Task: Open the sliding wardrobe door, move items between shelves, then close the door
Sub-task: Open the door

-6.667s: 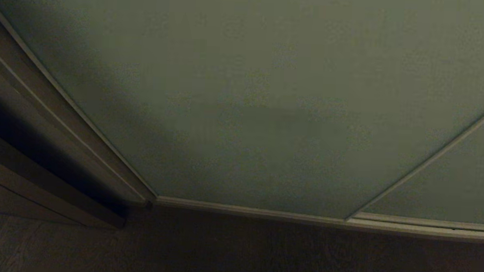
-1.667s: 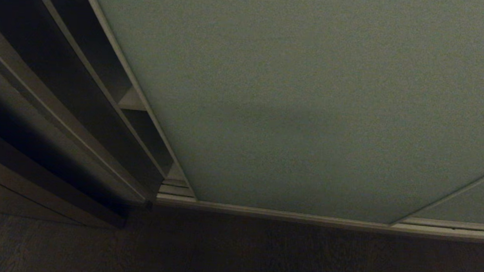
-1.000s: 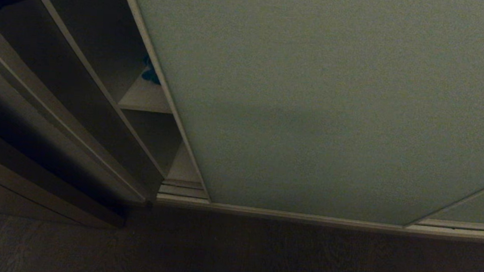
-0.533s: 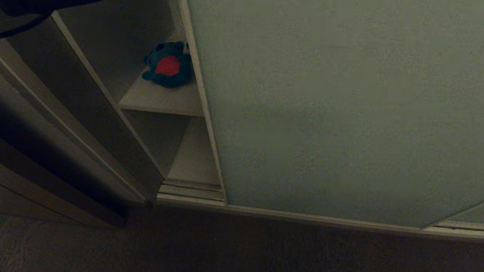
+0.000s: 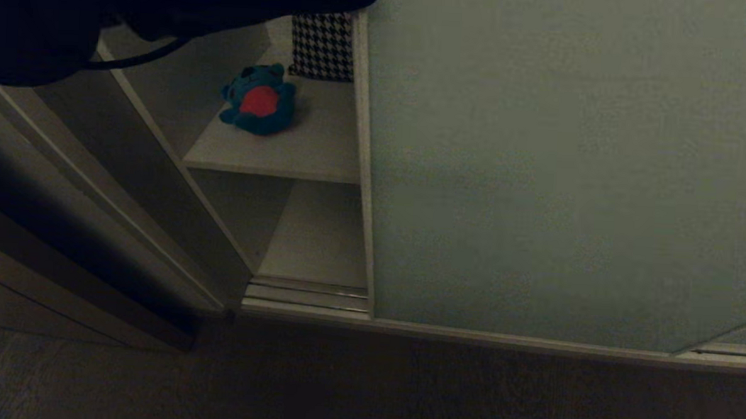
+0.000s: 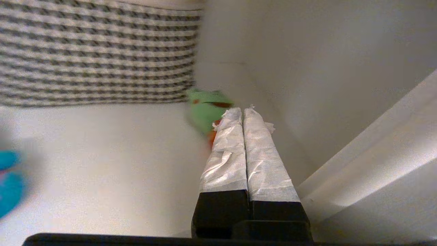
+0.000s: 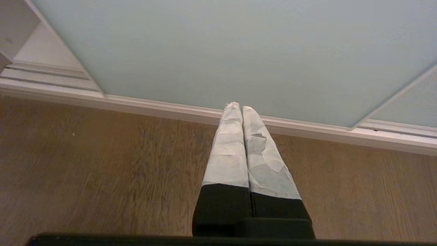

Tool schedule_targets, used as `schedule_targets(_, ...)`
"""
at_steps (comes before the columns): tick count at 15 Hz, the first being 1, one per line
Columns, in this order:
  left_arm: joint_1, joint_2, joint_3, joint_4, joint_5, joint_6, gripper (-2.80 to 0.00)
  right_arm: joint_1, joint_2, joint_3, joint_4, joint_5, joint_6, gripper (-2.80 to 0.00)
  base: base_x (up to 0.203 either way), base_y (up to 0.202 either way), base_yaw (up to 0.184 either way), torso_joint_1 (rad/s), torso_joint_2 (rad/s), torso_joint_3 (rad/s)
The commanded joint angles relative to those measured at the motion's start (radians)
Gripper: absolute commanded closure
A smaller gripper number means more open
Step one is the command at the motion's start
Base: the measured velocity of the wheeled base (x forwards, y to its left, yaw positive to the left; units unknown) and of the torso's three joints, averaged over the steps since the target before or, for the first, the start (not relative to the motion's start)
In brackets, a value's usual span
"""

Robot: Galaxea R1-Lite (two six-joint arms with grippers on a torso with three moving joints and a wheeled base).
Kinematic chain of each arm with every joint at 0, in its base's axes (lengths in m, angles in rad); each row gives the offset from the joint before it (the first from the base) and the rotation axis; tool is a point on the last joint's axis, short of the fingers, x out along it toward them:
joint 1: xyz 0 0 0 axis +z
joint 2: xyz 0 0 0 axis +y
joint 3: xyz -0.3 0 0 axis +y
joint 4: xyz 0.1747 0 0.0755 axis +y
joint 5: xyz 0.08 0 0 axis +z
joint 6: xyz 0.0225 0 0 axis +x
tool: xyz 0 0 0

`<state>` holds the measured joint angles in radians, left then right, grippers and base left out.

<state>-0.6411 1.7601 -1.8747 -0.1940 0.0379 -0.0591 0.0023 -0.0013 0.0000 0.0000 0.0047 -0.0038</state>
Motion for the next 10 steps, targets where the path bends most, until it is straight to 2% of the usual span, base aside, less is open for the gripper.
schedule_targets(1, -0.048, 0.052, -0.048, -0.002, 0.000, -0.001, 0.00, 0.001, -0.003, 0.002, 0.000, 0.001, -0.001, 0.00, 0.000, 0.000, 0.000, 0.000, 0.00, 0.000)
schedule_targets(6, -0.171, 0.093, -0.058, -0.015, -0.002, 0.049, 0.00, -0.001, -0.003, 0.002, 0.000, 0.001, -0.001, 0.00, 0.000, 0.000, 0.000, 0.000, 0.00, 0.000)
schedule_targets(10, -0.183, 0.072, -0.058, -0.018, 0.004, 0.045, 0.00, 0.000, -0.002, 0.002, 0.000, 0.001, -0.001, 0.00, 0.000, 0.000, 0.000, 0.000, 0.00, 0.000)
